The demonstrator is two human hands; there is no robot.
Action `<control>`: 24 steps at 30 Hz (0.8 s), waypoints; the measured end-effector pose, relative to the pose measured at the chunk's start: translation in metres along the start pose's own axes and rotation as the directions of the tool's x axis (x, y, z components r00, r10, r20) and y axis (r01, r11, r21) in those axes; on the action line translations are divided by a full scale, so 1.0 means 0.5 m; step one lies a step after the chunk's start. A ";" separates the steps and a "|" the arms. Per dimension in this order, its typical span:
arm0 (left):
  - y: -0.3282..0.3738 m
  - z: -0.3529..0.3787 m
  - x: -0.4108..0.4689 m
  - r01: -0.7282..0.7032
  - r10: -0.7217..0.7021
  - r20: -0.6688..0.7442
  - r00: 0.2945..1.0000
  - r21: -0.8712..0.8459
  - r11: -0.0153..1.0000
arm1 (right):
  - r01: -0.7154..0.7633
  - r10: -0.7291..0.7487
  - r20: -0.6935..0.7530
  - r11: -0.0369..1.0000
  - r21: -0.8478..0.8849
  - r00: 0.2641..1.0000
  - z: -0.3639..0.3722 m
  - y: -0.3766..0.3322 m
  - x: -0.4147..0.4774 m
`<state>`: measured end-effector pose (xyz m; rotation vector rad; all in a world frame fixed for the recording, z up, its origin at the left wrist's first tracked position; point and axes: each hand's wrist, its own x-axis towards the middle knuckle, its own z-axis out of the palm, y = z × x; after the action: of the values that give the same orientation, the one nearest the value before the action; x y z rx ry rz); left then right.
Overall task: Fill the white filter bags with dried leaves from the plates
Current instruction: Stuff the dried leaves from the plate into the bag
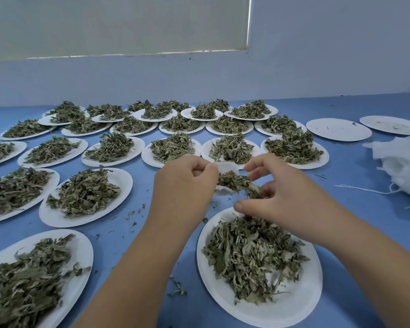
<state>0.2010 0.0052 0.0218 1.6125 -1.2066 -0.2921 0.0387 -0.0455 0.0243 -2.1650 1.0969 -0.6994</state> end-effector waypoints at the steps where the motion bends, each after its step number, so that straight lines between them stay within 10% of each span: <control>1: 0.000 0.000 0.000 -0.001 0.001 -0.001 1.000 0.000 1.000 | 0.000 0.002 -0.038 0.999 0.052 0.999 0.000 0.001 0.001; 10: 0.001 0.009 -0.007 -0.061 0.061 0.006 0.998 0.058 0.996 | 0.133 -0.089 -0.163 0.948 0.288 0.983 -0.002 0.000 0.002; 24: 0.004 0.019 -0.013 -0.118 0.116 0.047 0.992 0.039 0.992 | 0.254 -0.228 -0.274 0.965 0.065 0.935 0.003 0.001 0.004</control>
<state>0.1904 0.0052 0.0169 1.5709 -1.3436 -0.2308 0.0406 -0.0468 0.0232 -2.1854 0.9083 -1.1583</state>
